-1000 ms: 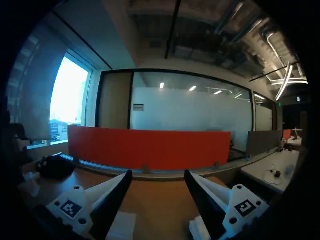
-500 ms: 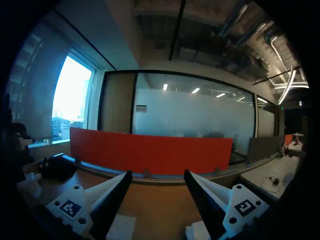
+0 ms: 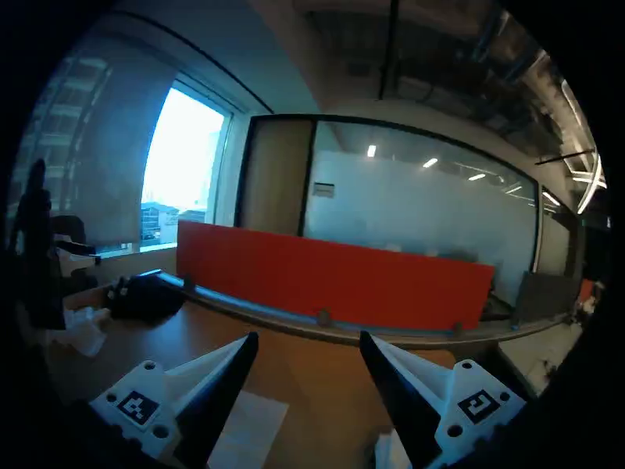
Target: Fold towel
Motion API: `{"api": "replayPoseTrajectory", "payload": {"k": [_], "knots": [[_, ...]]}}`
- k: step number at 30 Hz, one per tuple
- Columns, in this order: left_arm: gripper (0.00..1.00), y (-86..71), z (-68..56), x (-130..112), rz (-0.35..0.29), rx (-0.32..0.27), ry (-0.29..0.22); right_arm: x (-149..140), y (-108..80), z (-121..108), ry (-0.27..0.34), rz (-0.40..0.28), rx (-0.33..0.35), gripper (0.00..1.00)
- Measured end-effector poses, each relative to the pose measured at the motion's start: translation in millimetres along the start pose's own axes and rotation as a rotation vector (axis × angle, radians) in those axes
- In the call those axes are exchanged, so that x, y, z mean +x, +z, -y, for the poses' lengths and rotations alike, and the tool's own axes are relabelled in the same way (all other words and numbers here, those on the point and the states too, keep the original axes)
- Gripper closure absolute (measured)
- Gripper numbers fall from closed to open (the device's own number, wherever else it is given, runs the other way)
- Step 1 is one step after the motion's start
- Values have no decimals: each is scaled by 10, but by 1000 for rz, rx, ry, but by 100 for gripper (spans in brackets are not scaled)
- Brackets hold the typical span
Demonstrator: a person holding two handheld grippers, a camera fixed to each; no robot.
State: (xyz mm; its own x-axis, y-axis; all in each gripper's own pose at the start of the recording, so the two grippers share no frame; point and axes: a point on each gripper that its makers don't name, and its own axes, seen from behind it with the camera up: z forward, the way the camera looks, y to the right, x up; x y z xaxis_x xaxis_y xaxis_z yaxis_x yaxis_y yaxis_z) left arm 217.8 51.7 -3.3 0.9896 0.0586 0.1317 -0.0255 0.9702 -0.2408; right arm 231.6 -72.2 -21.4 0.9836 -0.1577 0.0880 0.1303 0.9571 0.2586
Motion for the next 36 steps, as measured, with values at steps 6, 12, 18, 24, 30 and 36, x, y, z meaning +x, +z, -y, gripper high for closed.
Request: {"api": "replayPoseTrajectory", "payload": {"k": [6,12,18,24,30,36], "knots": [[10,20,-113,-83,30,-42,19,-98,71,98,-21,34,60,0],[11,68,-222,-302,71,-74,38,-341,120,229,-39,79,120,0],[10,113,-312,-551,112,-93,36,-657,137,320,-65,130,161,0],[11,148,-369,-818,150,-107,37,-939,154,372,-81,176,182,0],[11,184,-424,-1111,200,-119,46,-1191,164,444,-79,215,208,0],[10,184,-551,-1406,242,-163,58,-1480,163,483,-85,271,219,0]]}}
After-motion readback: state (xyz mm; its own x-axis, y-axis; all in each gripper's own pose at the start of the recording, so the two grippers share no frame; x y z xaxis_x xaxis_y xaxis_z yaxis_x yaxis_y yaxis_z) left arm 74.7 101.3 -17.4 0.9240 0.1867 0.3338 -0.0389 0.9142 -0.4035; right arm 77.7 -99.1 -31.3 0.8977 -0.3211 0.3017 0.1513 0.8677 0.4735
